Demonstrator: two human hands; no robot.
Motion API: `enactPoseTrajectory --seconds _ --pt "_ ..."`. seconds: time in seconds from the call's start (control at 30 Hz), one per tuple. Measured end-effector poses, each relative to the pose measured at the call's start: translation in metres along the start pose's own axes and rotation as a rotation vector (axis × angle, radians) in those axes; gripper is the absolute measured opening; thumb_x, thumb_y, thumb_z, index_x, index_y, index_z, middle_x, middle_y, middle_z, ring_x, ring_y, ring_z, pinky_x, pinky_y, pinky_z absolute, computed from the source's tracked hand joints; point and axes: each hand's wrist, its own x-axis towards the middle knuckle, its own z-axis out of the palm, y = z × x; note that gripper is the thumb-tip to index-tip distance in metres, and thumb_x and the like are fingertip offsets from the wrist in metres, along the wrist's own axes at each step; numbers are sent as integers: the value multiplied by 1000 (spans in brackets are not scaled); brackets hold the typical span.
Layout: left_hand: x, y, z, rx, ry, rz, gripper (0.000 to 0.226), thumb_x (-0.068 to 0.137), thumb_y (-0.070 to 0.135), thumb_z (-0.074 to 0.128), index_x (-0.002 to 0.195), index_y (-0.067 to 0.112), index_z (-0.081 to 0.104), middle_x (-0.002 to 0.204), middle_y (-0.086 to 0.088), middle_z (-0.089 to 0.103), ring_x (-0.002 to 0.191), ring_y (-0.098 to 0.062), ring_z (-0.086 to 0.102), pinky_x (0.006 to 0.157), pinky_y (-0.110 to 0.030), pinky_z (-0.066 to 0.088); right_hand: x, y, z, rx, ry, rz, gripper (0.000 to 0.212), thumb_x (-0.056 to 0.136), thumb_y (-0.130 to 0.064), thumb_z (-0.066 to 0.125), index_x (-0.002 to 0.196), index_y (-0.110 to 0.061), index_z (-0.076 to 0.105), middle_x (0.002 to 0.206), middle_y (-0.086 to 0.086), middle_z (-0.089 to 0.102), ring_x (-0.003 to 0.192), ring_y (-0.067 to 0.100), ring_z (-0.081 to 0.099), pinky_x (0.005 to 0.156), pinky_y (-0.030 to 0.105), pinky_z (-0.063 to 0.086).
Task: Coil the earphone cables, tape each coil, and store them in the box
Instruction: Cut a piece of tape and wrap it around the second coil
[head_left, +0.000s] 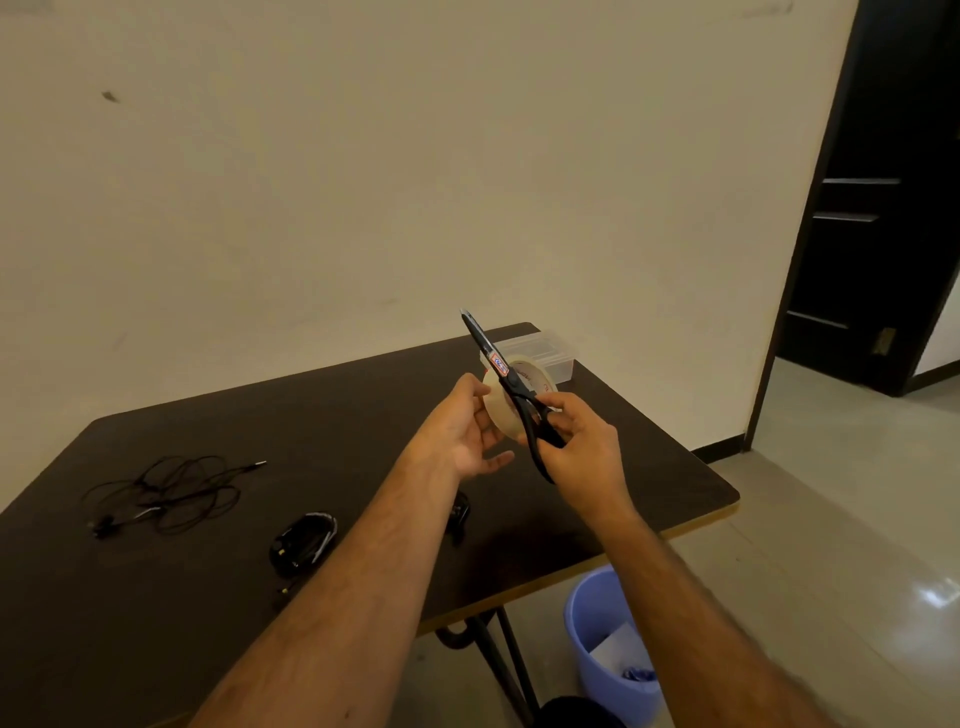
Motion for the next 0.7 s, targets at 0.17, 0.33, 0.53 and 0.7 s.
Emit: enactPoseTrajectory --seconds 0.17,0.33,0.53,0.7 --pt "-5 1 1 7 3 7 21 92 26 48 94 17 67 81 1 71 91 -18 63 94 -44 39 -1 -1 2 27 7 9 43 82 -9 76 114 -31 57 102 -14 66 96 -2 63 83 15 52" --pt "-11 1 -1 -9 17 -14 20 93 25 47 90 16 65 79 0 70 87 -17 60 86 -38 38 -5 2 6 40 12 8 43 82 -9 76 114 -31 57 103 -11 70 98 -3 66 80 13 53" --pt "-13 -2 -5 -22 4 -44 17 91 20 47 92 15 63 79 -1 69 82 -16 60 76 -35 40 -11 4 8 13 10 16 43 82 -9 76 113 -31 56 96 -17 67 92 -10 64 77 10 52" --pt "-15 -8 -10 -98 -9 -29 19 86 11 46 93 15 62 86 -4 68 88 -20 62 79 -39 43 -12 2 10 -7 4 -5 42 84 -5 74 116 -26 58 91 -23 64 89 -20 60 75 3 48"
